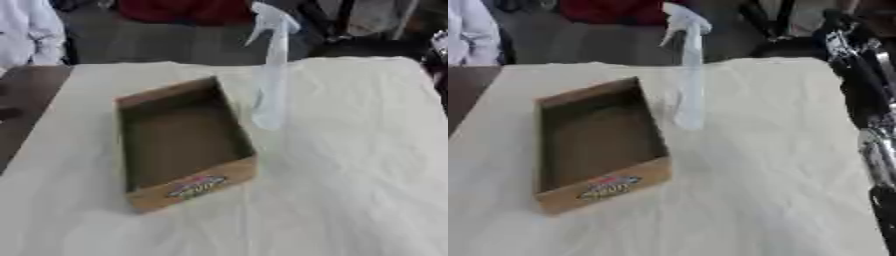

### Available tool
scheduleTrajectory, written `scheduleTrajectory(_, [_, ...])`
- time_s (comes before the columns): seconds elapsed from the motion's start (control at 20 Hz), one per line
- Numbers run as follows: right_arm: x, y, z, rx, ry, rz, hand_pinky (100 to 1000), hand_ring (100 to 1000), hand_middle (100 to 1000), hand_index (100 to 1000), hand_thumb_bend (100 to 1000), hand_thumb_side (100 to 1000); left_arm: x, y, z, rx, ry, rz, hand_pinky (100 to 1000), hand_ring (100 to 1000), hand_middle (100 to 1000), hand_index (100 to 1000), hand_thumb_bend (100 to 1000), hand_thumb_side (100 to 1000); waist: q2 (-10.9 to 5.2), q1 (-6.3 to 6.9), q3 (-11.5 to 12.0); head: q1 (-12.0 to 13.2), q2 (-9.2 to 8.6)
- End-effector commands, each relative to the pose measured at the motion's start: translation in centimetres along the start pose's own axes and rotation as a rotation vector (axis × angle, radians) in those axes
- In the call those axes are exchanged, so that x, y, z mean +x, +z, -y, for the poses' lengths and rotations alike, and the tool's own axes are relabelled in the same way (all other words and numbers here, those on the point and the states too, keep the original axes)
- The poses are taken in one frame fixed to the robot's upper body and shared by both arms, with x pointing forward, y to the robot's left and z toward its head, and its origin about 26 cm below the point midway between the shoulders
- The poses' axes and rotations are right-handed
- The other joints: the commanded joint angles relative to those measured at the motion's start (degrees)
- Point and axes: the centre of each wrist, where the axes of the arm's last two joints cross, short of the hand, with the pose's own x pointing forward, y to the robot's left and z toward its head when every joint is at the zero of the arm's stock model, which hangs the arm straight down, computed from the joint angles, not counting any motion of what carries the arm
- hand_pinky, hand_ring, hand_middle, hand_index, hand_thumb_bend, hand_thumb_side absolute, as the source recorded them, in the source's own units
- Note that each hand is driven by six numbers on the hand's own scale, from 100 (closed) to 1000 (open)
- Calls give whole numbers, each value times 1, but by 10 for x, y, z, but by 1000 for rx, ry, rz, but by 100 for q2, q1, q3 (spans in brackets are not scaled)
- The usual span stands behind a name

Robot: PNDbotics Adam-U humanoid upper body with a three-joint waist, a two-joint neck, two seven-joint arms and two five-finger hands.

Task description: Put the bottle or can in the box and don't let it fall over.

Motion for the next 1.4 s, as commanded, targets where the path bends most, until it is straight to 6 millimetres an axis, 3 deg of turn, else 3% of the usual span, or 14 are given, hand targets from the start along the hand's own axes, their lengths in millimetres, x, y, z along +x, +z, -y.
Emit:
scheduleTrajectory(0.05, [9, -4, 3, 2, 21, 26, 872, 936, 976, 881, 100, 617, 6, -3, -2, 4, -2, 22, 623, 788, 759, 848, 314, 486, -74, -1, -3, 16, -20])
scheduleTrajectory(0.45, [17, -16, 2, 52, 71, 35, 891, 992, 1000, 904, 100, 618, 6, -3, -2, -2, -6, 24, 624, 789, 759, 848, 314, 483, -100, -22, 15, 2, 100])
scheduleTrajectory(0.8, [32, -59, -3, 216, 270, 22, 910, 1000, 1000, 953, 100, 677, 5, -3, 0, -27, -7, 15, 624, 789, 759, 847, 315, 477, -244, -73, 108, -112, 243])
scheduleTrajectory(0.9, [35, -81, -7, 255, 336, 10, 911, 1000, 1000, 959, 100, 704, 5, -3, -1, -32, -10, 14, 624, 790, 759, 847, 315, 476, -271, -86, 113, -124, 255])
scheduleTrajectory(1.1, [26, -113, -13, 299, 452, -10, 907, 1000, 1000, 961, 100, 763, 4, -3, -1, -36, -14, 9, 624, 789, 758, 847, 317, 476, -303, -101, 136, -135, 272])
scheduleTrajectory(1.4, [14, -138, -22, 364, 597, -17, 916, 1000, 1000, 965, 100, 812, 4, -3, -1, -46, -15, 6, 623, 788, 757, 846, 318, 476, -319, -124, 179, -141, 287])
